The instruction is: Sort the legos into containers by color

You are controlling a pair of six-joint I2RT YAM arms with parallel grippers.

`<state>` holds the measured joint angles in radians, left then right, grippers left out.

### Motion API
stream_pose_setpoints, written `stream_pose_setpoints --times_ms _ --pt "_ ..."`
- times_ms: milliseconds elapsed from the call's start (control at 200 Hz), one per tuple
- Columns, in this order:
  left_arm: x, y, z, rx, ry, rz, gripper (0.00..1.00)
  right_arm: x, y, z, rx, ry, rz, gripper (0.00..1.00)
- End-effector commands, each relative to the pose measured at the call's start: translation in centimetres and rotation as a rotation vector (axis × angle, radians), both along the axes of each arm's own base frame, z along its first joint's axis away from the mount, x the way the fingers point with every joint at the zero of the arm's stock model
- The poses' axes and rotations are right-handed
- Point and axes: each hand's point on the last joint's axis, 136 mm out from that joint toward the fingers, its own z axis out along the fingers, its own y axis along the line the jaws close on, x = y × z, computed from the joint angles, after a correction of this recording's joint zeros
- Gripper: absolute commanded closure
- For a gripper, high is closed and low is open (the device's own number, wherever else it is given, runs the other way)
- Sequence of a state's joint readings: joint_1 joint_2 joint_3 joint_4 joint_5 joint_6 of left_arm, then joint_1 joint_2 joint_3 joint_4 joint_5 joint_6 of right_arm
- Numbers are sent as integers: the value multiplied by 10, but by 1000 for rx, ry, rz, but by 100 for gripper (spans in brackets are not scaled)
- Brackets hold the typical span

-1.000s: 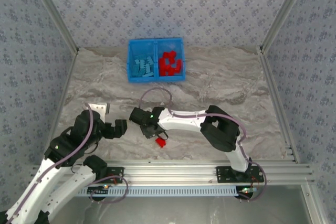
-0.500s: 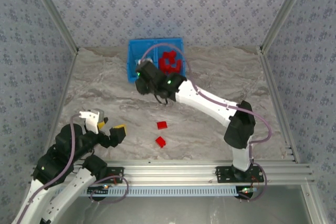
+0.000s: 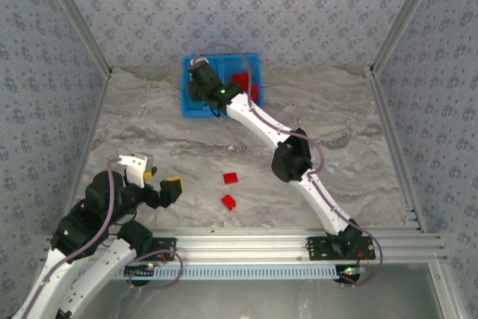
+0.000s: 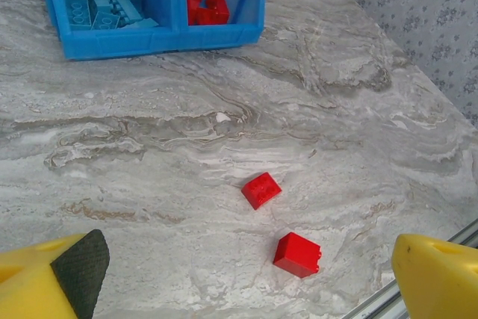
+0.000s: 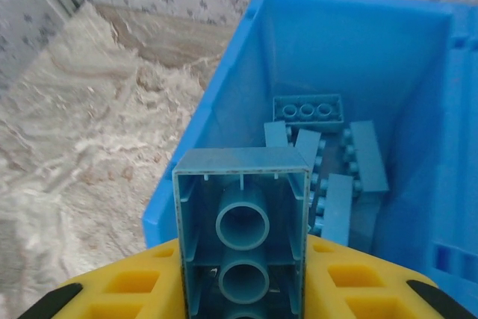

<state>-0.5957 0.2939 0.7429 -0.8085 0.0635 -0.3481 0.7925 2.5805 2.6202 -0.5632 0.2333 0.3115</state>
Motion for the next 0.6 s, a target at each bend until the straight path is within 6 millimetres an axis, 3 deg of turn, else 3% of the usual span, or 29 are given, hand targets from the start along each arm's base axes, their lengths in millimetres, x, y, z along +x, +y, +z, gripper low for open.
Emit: stream_pose_setpoints --times_ms 0,180,300,410,595 --pt "-1 -4 8 -14 -25 -25 1 8 21 -1 11 -74 59 63" --pt "0 -3 7 -11 -25 -22 1 20 14 -18 49 -29 19 62" --pt "0 -3 7 -10 -24 -19 1 14 17 -8 68 -15 51 45" --pt "1 -2 7 -8 -24 -9 1 5 20 21 82 -44 76 33" --pt "5 2 3 6 -10 20 1 -22 -11 93 103 -34 41 34"
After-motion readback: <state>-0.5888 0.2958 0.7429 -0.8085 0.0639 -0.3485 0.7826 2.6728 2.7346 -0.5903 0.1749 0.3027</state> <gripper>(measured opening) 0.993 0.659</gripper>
